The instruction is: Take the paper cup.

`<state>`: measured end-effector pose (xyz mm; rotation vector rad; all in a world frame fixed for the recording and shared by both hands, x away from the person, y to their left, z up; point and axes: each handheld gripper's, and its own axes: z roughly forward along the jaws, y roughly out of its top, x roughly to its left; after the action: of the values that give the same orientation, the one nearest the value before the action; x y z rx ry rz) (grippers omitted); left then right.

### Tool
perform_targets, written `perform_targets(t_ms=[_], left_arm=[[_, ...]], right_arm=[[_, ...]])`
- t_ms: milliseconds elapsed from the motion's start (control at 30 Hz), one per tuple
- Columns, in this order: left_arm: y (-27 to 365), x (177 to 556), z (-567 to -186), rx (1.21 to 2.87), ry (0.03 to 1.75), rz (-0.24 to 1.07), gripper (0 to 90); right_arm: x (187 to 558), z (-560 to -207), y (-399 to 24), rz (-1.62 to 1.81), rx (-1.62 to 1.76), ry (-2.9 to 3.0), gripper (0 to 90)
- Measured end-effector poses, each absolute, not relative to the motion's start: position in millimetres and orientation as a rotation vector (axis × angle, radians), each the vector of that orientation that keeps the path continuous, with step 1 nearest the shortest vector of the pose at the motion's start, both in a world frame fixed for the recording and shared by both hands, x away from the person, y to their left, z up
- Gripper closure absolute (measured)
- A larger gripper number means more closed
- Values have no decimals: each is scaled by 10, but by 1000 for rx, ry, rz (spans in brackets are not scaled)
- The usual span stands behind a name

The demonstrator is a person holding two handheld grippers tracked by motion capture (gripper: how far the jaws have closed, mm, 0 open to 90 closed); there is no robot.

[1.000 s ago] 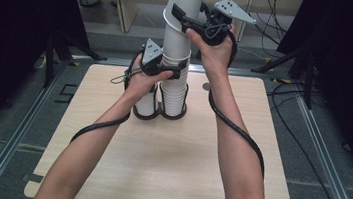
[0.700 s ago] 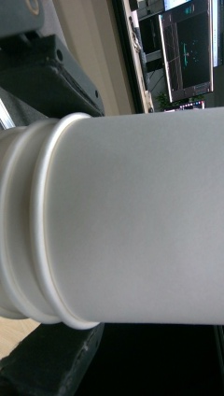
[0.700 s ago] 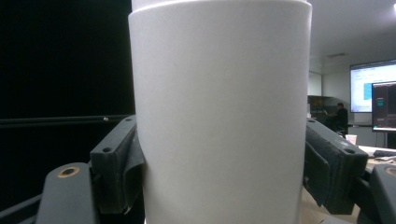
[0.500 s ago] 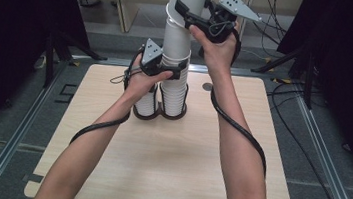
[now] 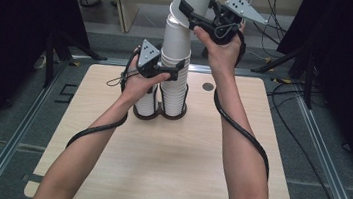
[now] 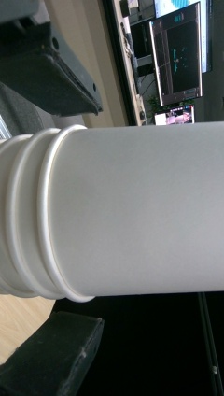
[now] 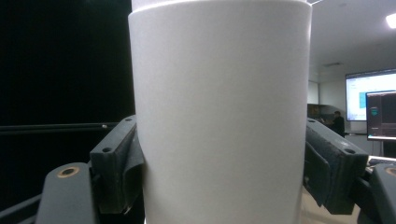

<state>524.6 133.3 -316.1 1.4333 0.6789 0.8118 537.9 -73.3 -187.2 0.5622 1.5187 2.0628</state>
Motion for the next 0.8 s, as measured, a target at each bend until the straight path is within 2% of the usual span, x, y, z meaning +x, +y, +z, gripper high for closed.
perform_targets(t_ms=[333,800], left_arm=[[1387,5120,-3087,1422,641,874,0],[1508,4876,-3072,1420,625,867,0]], right_arm=[[5324,-1882,-780,2068,545,1508,237],[5213,-1885,-863,2071,528,1493,237]])
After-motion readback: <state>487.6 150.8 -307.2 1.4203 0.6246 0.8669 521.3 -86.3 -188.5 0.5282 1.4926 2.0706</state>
